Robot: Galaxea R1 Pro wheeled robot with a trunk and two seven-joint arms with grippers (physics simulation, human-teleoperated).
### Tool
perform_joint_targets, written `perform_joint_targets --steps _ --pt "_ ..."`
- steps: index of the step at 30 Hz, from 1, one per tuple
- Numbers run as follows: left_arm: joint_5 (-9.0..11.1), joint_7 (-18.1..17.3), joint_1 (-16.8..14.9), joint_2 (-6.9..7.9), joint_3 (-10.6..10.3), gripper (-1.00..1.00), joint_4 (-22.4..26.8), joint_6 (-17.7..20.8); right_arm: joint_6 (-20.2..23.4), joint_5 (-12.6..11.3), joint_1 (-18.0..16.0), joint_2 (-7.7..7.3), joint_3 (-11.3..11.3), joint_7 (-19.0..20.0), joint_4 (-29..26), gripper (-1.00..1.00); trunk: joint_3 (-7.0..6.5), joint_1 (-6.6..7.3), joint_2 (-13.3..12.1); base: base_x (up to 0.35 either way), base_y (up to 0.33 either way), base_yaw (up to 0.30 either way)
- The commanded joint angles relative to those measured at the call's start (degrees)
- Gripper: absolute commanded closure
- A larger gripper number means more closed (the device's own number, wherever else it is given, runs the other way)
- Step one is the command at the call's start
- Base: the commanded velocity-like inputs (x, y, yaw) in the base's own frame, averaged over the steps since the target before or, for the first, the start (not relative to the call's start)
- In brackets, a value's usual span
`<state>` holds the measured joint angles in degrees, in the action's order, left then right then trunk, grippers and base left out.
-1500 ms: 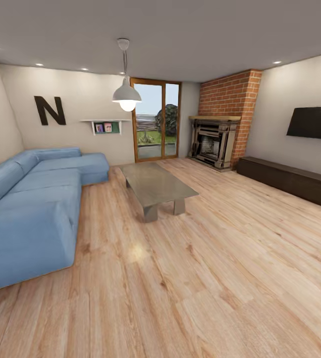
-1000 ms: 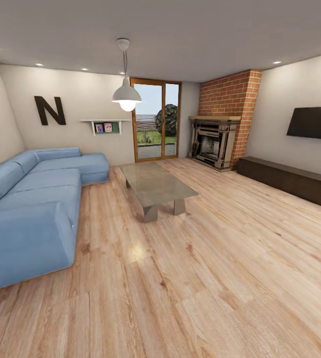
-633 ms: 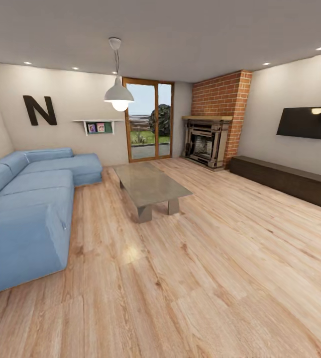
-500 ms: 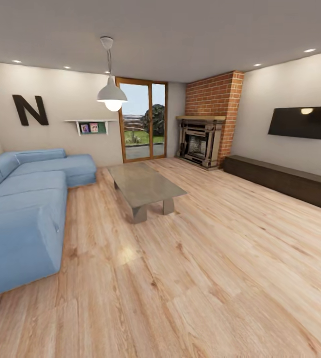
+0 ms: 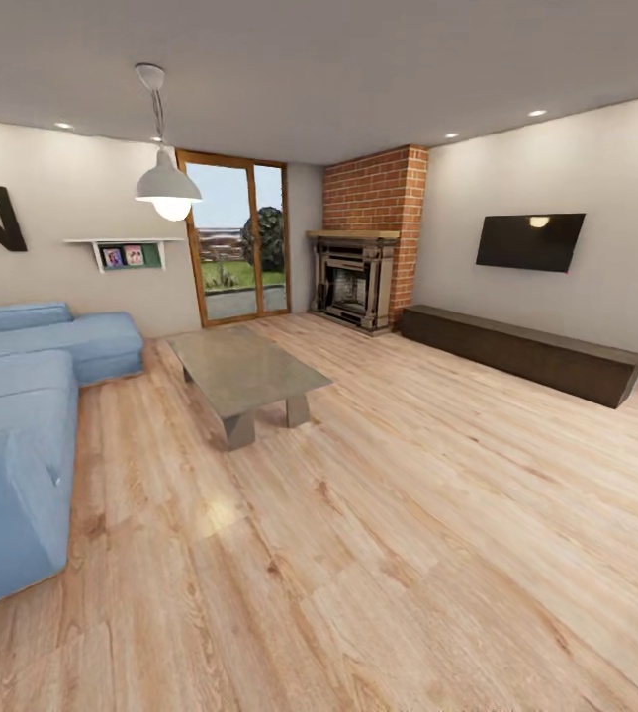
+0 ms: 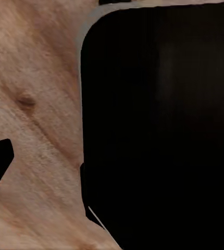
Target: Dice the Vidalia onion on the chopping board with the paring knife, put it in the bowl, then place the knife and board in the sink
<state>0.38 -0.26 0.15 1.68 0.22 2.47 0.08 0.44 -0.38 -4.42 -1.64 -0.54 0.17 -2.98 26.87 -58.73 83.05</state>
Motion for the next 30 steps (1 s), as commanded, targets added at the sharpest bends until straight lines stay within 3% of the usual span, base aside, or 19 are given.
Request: perform_joint_targets --steps 1,4,6,7,8,11,13,15,17,18,21,22,24,25,27,30 --pt "0.11 -0.11 -1.46 -0.02 0.1 -1.0 1.01 0.29 0.36 -0.08 -2.04 -0.62 -0.06 -0.12 -0.31 -1.0 0.06 0.0 0.03 0.0 0.0 -0.195" --pt "0.64 -0.27 -4.82 -0.21 0.32 -1.0 1.59 0.8 1.14 -0.34 -6.4 -1.45 -0.07 -0.23 -0.45 -1.0 0.06 0.0 0.03 0.0 0.0 -0.17" --pt "2.95 -0.34 -10.01 -1.25 0.53 -1.0 1.86 3.86 3.35 -0.85 -11.37 -1.86 -0.13 -0.37 -0.55 -1.0 0.06 0.0 0.03 0.0 0.0 -0.146" --pt "4.19 -0.38 -14.53 -2.15 0.61 -1.0 1.98 6.57 5.17 -1.11 -15.44 -2.0 -0.15 -1.01 -0.59 -1.0 0.06 0.0 0.03 0.0 0.0 -0.134" --pt "4.47 -0.41 -16.12 -2.51 0.64 -1.0 2.02 7.36 5.82 -1.16 -16.85 -2.03 -0.15 -1.39 -0.59 -1.0 0.06 0.0 0.03 0.0 0.0 -0.132" --pt "5.31 -0.5 -25.78 -5.4 0.75 -1.0 2.16 12.2 10.0 -1.36 -25.63 -2.29 -0.16 -3.87 -0.64 -1.0 0.06 0.0 0.03 0.0 0.0 -0.136" --pt "5.83 -0.52 -30.32 -6.7 1.05 -1.0 2.65 14.21 11.75 -1.39 -30.17 -2.54 -0.16 -4.59 -0.66 -1.0 0.06 0.0 0.03 0.0 0.0 -0.149" --pt "8.46 -0.43 -34.57 -8.16 2.03 -1.0 5.71 16.7 14.61 -1.43 -35.76 -3.24 -0.16 -4.96 -0.68 -1.0 0.06 0.0 0.03 0.0 0.0 -0.171" --pt "11.04 -0.37 -35.9 -9.29 2.36 -1.0 11.03 19.47 17.4 -1.51 -39.57 -4.1 -0.16 -4.91 -0.7 -1.0 0.06 0.0 0.03 0.0 0.0 -0.199" --pt "11.8 -0.37 -36.01 -9.7 2.39 -1.0 13.35 20.39 18.3 -1.52 -40.7 -4.36 -0.16 -4.87 -0.7 -1.0 0.05 0.0 0.03 0.0 0.0 -0.218" --pt "16.51 -0.34 -33.03 -11.16 1.75 -1.0 30.84 24.63 21.67 -1.49 -46.17 -5.17 -0.16 -4.73 -1.56 -1.0 -0.03 0.0 0.03 0.0 0.0 -0.252" --pt "17.67 -0.29 -32.11 -11.25 1.27 -1.0 34.08 25.29 21.99 -1.48 -46.74 -5.25 -0.16 -4.7 -2.02 -1.0 -0.07 0.0 0.03 0.0 0.0 -0.266" --pt "22.09 2.11 -27.64 -11.34 -3.02 -1.0 47.0 27.57 24.91 -1.51 -48.04 -6.14 -0.15 -4.45 -5.63 -1.0 -0.16 0.0 0.03 0.0 0.0 -0.272" --pt "23.88 5.27 -25.32 -11.25 -5.81 -1.0 52.86 28.22 27.72 -1.52 -48.12 -6.99 -0.15 -3.66 -9.02 -1.0 -0.2 0.0 0.03 0.0 0.0 -0.276" --pt "26.8 10.29 -22.71 -11.09 -9.47 -1.0 59.14 28.77 33.04 -1.49 -47.89 -8.57 -0.08 -0.89 -16.07 -1.0 -0.29 0.0 0.03 0.0 0.0 -0.277" --pt "34.26 14.88 -20.51 -10.75 -13.11 -1.0 63.81 28.95 43.27 -1.37 -42.89 -11.32 -0.07 6.38 -34.24 -1.0 -0.43 0.0 0.03 0.0 0.0 -0.278"
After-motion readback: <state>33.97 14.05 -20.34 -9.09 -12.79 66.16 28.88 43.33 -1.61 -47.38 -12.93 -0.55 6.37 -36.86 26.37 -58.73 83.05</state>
